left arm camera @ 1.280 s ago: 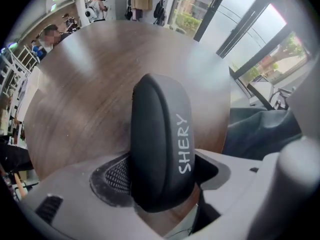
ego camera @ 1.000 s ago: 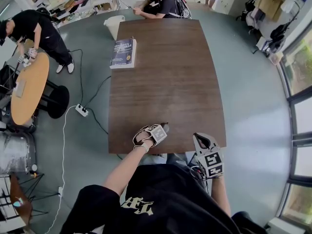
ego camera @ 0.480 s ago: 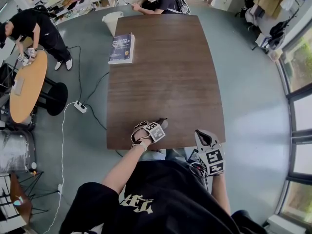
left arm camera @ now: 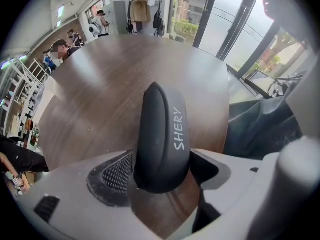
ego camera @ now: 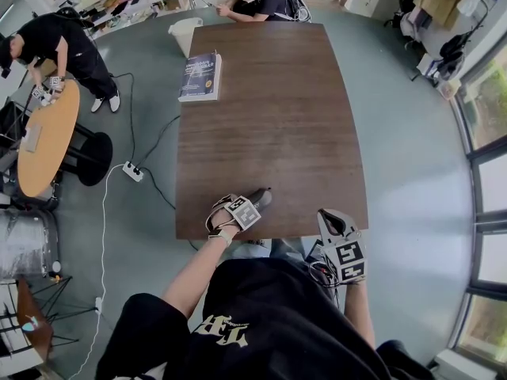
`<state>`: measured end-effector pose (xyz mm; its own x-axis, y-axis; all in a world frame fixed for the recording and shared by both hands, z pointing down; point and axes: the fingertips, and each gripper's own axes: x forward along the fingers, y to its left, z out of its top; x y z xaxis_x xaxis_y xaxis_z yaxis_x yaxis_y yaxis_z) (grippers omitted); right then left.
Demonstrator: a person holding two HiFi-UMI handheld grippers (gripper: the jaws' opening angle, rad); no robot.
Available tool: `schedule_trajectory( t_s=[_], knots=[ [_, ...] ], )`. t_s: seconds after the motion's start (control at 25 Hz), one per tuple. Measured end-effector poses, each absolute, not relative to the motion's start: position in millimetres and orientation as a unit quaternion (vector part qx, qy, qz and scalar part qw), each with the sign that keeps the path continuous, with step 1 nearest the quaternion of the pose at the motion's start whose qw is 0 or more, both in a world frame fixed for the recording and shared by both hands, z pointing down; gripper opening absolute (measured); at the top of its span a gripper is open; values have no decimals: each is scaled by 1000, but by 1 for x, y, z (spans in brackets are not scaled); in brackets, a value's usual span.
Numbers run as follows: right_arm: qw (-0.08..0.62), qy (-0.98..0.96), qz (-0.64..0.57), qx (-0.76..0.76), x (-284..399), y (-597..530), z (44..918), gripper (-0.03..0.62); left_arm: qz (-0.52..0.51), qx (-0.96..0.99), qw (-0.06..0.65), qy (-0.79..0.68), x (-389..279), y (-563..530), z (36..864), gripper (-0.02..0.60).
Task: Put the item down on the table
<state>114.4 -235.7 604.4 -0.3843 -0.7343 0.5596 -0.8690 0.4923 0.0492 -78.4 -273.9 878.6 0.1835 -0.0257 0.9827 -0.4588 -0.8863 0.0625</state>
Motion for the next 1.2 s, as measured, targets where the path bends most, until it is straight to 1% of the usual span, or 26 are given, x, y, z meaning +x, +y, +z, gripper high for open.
schedule_trajectory(
  t_s=[0.28,0.52,0.56,0.68,0.72,0.76,0.8,0.88,1.04,1.2],
  knots=[
    [258,-826,121,486,106,-236,607,-12,564,780,175,-208,-89,-271,838,345],
    [252,-828,128,484,103,-232,606,-12,428,836,211,-272,-77,-278,751,344],
    [250,-829,127,484,101,-233,605,-12,401,844,215,-283,-76,-281,736,329],
    [250,-830,125,483,96,-235,602,-12,318,866,219,-319,-76,-291,693,201],
    [249,-831,123,483,94,-235,600,-12,289,873,216,-328,-77,-294,679,131],
    [246,-832,121,482,91,-236,598,-12,260,880,213,-336,-78,-296,665,44],
    [241,-834,120,482,88,-237,596,-12,234,887,211,-339,-79,-297,653,6],
    [229,-838,119,481,83,-238,591,-12,202,896,205,-339,-79,-297,635,6],
    [208,-845,135,474,74,-237,584,-12,180,904,186,-340,-80,-290,617,6],
    [185,-854,160,459,64,-236,578,-12,161,904,197,-344,-86,-282,618,6]
  ],
)
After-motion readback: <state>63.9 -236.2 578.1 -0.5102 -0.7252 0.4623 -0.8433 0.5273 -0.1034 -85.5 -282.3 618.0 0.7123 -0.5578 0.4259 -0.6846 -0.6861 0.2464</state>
